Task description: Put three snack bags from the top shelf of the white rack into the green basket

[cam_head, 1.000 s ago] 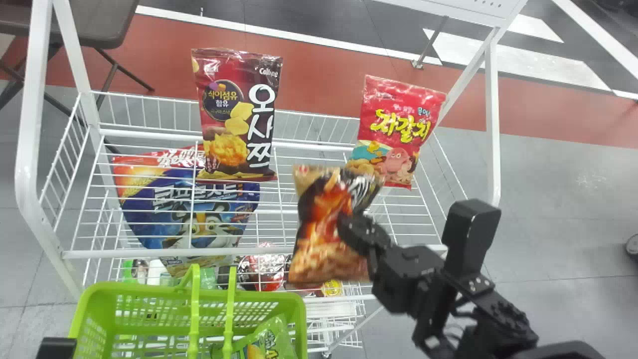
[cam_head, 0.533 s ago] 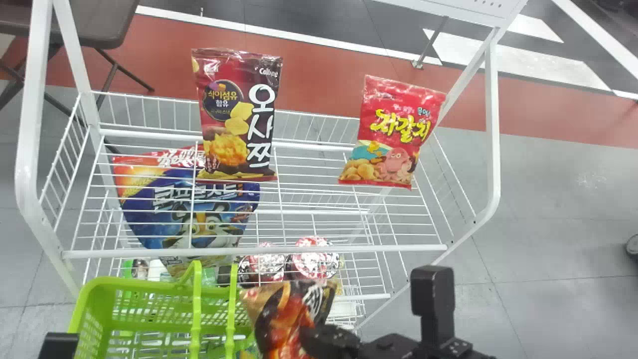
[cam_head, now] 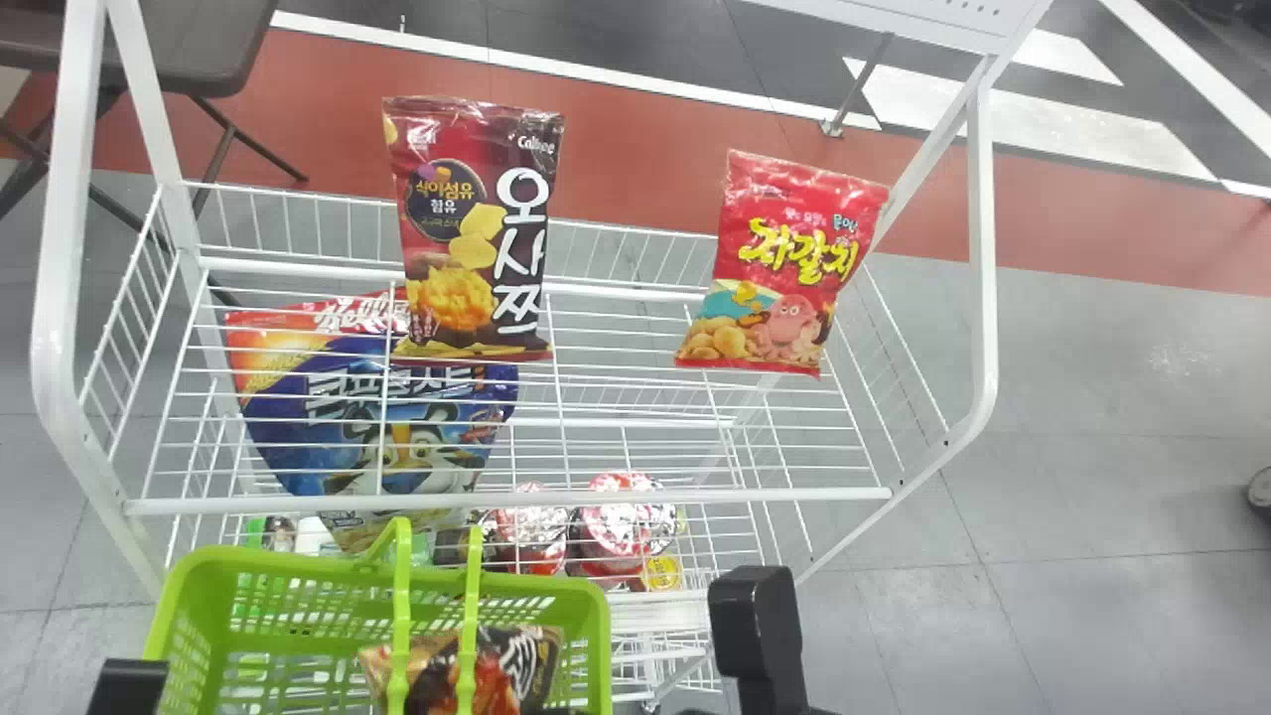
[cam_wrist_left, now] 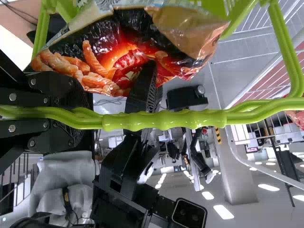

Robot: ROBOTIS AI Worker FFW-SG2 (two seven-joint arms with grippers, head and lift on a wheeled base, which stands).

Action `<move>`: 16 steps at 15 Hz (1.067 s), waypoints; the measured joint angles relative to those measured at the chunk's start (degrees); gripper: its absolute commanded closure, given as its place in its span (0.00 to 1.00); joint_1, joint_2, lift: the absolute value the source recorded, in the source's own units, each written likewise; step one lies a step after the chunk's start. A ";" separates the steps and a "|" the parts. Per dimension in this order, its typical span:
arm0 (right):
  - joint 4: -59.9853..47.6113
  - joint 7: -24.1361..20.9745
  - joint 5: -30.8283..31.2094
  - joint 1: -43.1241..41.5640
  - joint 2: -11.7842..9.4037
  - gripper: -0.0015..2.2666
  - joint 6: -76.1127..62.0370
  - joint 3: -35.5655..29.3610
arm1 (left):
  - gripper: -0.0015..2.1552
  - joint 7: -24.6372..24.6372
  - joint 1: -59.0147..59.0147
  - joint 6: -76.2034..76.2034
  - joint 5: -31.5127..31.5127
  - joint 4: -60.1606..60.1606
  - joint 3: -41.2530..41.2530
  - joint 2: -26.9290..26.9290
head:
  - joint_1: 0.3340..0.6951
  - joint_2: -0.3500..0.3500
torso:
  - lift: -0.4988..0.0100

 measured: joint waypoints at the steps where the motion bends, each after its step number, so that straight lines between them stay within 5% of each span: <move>1: 1.60 0.14 -0.28 -0.26 0.00 0.89 -4.07 0.07 | 1.00 -0.03 0.00 0.00 0.00 0.00 -0.03 0.02 | 1.00 0.02 | 0.98; 8: 9.92 1.38 -0.71 -4.32 -0.19 0.88 -4.76 1.20 | 1.00 0.30 -0.15 0.00 -0.08 -0.10 -0.23 -0.03 | 1.00 0.05 | 0.98; 9: 10.06 1.33 -0.54 -4.38 -0.26 0.70 -3.95 1.49 | 1.00 0.32 -0.21 0.00 -0.09 -0.10 -0.38 -0.02 | 1.00 0.05 | 0.98; 11: 10.12 1.20 -0.54 -4.57 -0.27 0.00 -2.33 1.64 | 1.00 0.31 -0.25 0.03 -0.09 -0.09 -0.50 -0.01 | 1.00 0.04 | 0.98; 16: 9.55 0.36 0.52 -4.50 -0.27 0.02 -2.25 1.54 | 1.00 0.23 -0.19 0.16 -0.03 -0.19 -0.52 0.17 | 1.00 0.01 | 0.98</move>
